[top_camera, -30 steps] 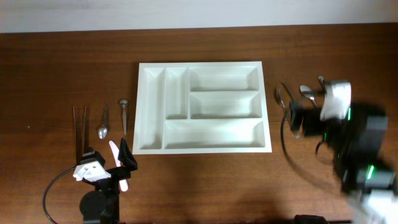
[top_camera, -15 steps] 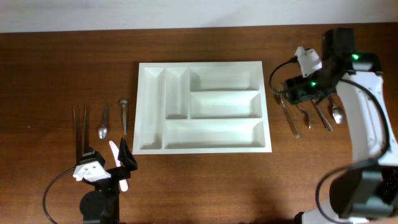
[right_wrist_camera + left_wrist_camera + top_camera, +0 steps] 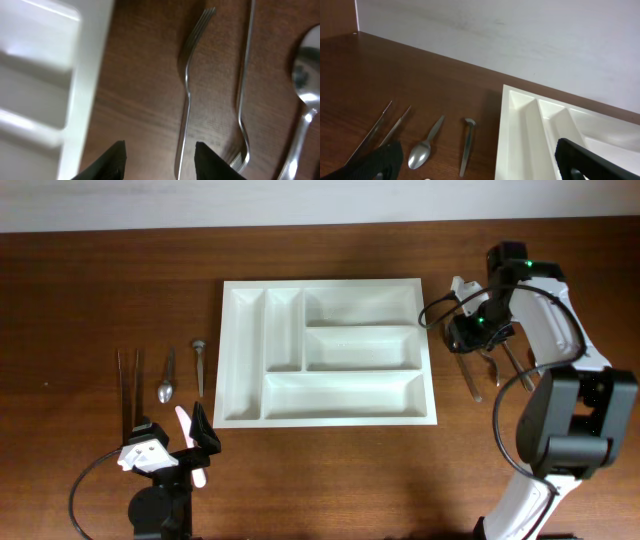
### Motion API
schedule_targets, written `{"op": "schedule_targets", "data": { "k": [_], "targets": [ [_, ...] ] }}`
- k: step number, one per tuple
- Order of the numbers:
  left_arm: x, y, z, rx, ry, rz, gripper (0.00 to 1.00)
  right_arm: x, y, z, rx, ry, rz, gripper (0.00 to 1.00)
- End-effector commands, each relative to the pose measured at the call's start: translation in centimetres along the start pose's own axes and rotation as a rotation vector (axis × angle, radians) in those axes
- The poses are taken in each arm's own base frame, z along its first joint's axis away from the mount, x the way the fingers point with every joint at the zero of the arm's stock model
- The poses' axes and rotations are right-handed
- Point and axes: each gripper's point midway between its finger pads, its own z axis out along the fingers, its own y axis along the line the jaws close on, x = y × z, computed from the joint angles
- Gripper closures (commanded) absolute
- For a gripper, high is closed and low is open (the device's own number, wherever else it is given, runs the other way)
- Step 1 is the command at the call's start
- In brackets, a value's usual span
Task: Pack container
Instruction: 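Reach the right gripper to the fork right of the tray and grasp it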
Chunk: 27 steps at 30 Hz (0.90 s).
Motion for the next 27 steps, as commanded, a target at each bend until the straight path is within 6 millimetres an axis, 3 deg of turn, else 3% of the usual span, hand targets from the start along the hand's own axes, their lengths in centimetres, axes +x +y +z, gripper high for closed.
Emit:
{"op": "schedule_targets", "data": {
  "k": [1, 9, 20, 27],
  "targets": [
    [-0.1, 0.3, 0.0, -0.012, -0.009, 0.001, 0.01, -0.2, -0.6, 1.3, 0.018, 0.024, -0.013, 0.55],
    [-0.1, 0.3, 0.0, -0.012, -0.009, 0.001, 0.01, -0.5, -1.6, 3.2, 0.043, 0.036, -0.012, 0.55],
    [-0.1, 0.3, 0.0, -0.012, -0.009, 0.001, 0.01, 0.7, -3.5, 5.4, 0.058, 0.064, 0.026, 0.59],
    [-0.1, 0.3, 0.0, -0.012, -0.009, 0.001, 0.01, 1.4, -3.7, 6.6, 0.058, 0.064, 0.034, 0.59]
  ]
}}
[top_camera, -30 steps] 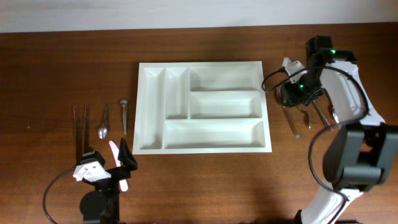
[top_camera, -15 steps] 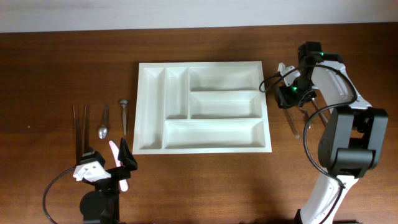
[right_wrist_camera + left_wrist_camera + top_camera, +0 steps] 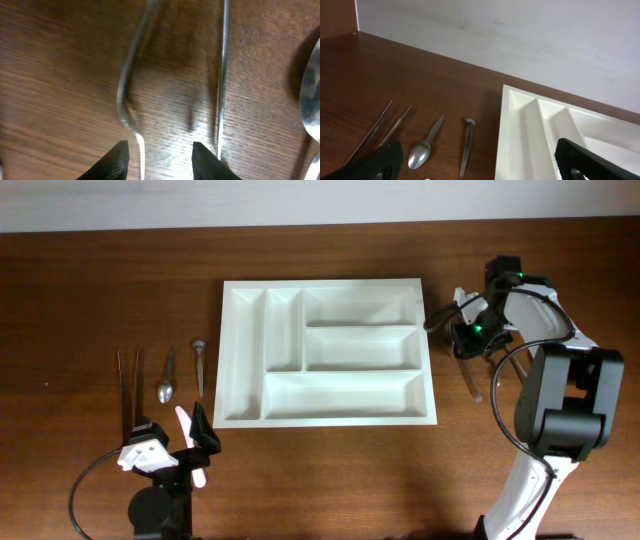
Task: Pack container
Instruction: 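Reach the right gripper to the fork right of the tray and grasp it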
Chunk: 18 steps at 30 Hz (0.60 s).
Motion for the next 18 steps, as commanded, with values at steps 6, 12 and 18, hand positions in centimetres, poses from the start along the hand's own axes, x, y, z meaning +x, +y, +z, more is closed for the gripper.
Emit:
{"op": "schedule_targets", "data": {
  "k": [6, 12, 18],
  "targets": [
    [-0.1, 0.3, 0.0, -0.012, -0.01, 0.001, 0.01, 1.0, 0.3, 1.6, -0.01, 0.028, -0.008, 0.61],
    [-0.1, 0.3, 0.0, -0.012, -0.009, 0.001, 0.01, 1.0, 0.6, 1.6, -0.028, 0.025, -0.007, 0.96],
    [-0.1, 0.3, 0.0, -0.012, -0.009, 0.001, 0.01, -0.2, 0.9, -0.1, -0.053, -0.006, -0.008, 0.96]
  ]
}}
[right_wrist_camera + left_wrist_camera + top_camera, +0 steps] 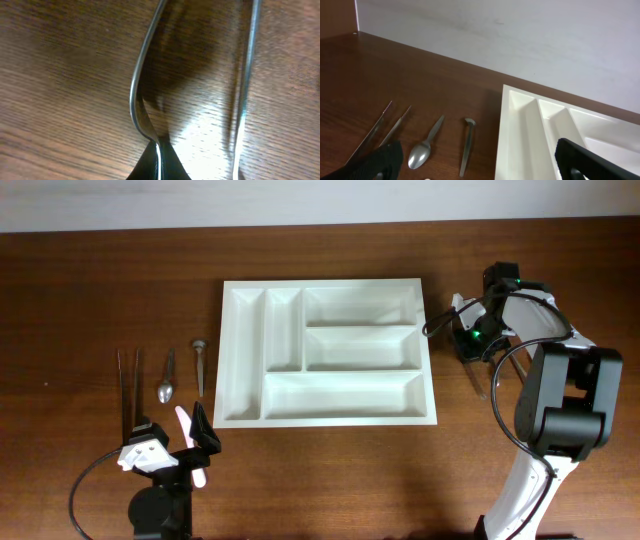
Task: Pack container
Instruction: 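Reach the right gripper to the fork right of the tray and grasp it, then carry the fork into the tray's middle compartment and release it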
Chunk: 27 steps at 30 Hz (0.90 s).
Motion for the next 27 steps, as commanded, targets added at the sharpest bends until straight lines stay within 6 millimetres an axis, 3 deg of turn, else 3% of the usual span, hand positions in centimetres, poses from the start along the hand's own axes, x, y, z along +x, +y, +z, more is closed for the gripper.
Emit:
{"op": "schedule_targets", "data": {
  "k": [1, 9, 11, 13, 16, 21, 25, 27],
  "targets": [
    [-0.1, 0.3, 0.0, -0.012, -0.009, 0.001, 0.01, -1.5, 0.2, -1.8, -0.022, -0.036, -0.004, 0.96],
    [-0.1, 0.3, 0.0, -0.012, -0.009, 0.001, 0.01, -6.8, 1.3, -12.1, -0.035, -0.224, -0.069, 0.96],
    [-0.1, 0.3, 0.0, -0.012, -0.009, 0.001, 0.01, -7.6, 2.5, -14.0, -0.048, -0.256, -0.142, 0.96],
    [-0.1, 0.3, 0.0, -0.012, -0.009, 0.001, 0.01, -8.4, 5.1, -15.7, -0.096, -0.298, -0.268, 0.96],
    [-0.1, 0.3, 0.0, -0.012, -0.009, 0.001, 0.01, -9.2, 10.0, -17.1, -0.209, -0.365, -0.497, 0.96],
    [-0.1, 0.3, 0.0, -0.012, -0.009, 0.001, 0.01, -8.7, 18.2, -17.5, -0.353, -0.426, -0.878, 0.96],
    [-0.1, 0.3, 0.0, -0.012, -0.009, 0.001, 0.01, -8.3, 21.8, -16.9, -0.369, -0.409, -1.001, 0.96],
    [-0.1, 0.3, 0.0, -0.012, -0.009, 0.001, 0.01, -8.2, 22.4, -16.0, -0.333, -0.367, -1.033, 0.96]
  ]
}}
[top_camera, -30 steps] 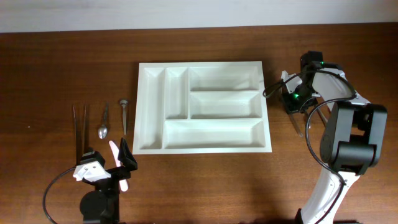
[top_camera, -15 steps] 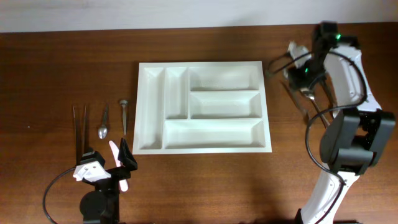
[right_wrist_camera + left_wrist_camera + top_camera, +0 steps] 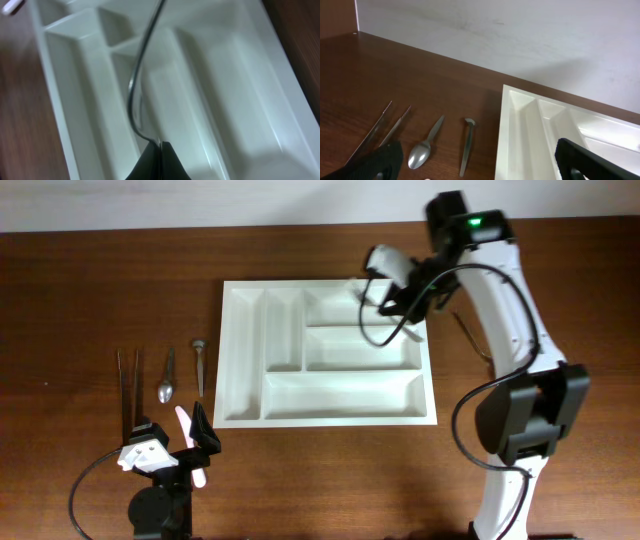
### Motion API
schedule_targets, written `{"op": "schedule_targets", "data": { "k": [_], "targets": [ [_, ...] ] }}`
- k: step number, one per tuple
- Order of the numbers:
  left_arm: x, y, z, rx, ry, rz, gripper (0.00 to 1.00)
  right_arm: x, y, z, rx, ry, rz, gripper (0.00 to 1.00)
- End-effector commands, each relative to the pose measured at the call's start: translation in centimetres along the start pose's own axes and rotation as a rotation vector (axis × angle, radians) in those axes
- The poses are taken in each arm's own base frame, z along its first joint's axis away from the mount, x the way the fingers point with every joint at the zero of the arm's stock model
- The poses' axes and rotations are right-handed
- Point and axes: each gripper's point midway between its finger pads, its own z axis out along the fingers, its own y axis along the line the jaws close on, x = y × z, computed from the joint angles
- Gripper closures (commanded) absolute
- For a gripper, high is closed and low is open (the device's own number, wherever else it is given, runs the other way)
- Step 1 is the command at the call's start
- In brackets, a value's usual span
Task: Pack container
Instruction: 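Carry the fork into the tray's middle compartment and release it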
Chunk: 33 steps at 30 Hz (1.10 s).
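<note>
The white divided tray lies in the middle of the table. My right gripper hangs over its upper right compartments, shut on the handle of a metal fork. In the right wrist view the gripper has the fork reaching out over the tray's dividers. My left gripper rests at the table's front left, open and empty; in its own view the gripper faces the tray's left end.
Left of the tray lie metal tongs, a spoon and a short metal utensil. A pink object lies by the left gripper. To the right of the tray, more cutlery shows partly behind the right arm.
The right gripper was shut on the fork low on the table right of the tray. Now it holds the fork above the tray's upper right part. The left arm has not moved.
The right gripper was open above the forks and spoon right of the tray, then lower with a fork's handle between its fingers. Then it was shut on that fork. Now the fork is held over the tray. The left gripper stayed open and still.
</note>
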Motion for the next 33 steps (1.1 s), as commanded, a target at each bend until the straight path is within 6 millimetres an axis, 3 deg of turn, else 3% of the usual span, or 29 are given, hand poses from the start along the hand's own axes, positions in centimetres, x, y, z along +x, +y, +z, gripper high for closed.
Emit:
{"op": "schedule_targets", "data": {
  "k": [1, 7, 19, 24, 25, 26, 27, 31, 33],
  "targets": [
    [-0.1, 0.3, 0.0, -0.012, -0.009, 0.001, 0.01, -1.5, 1.3, 0.5, 0.003, 0.019, -0.155, 0.96],
    [-0.1, 0.3, 0.0, -0.012, -0.009, 0.001, 0.01, -0.3, 1.3, 3.8, -0.007, 0.151, -0.181, 0.96],
    [-0.1, 0.3, 0.0, -0.012, -0.009, 0.001, 0.01, 3.6, 0.2, 10.2, -0.13, 0.246, -0.104, 0.96],
    [-0.1, 0.3, 0.0, -0.012, -0.009, 0.001, 0.01, 4.5, 0.0, 11.3, -0.152, 0.265, -0.089, 0.96],
    [-0.1, 0.3, 0.0, -0.012, -0.009, 0.001, 0.01, 4.5, 0.0, 11.3, -0.152, 0.265, -0.085, 0.89],
    [-0.1, 0.3, 0.0, -0.012, -0.009, 0.001, 0.01, 4.5, 0.0, 11.3, -0.151, 0.265, -0.08, 0.62],
    [-0.1, 0.3, 0.0, -0.012, -0.009, 0.001, 0.01, 4.3, 0.0, 11.1, -0.146, 0.263, -0.075, 0.42],
    [-0.1, 0.3, 0.0, -0.012, -0.009, 0.001, 0.01, 3.1, -0.6, 9.6, -0.102, 0.226, -0.026, 0.34],
    [-0.1, 0.3, 0.0, -0.012, -0.009, 0.001, 0.01, 2.1, -1.0, 7.9, -0.067, 0.199, 0.025, 0.26]
  ]
}}
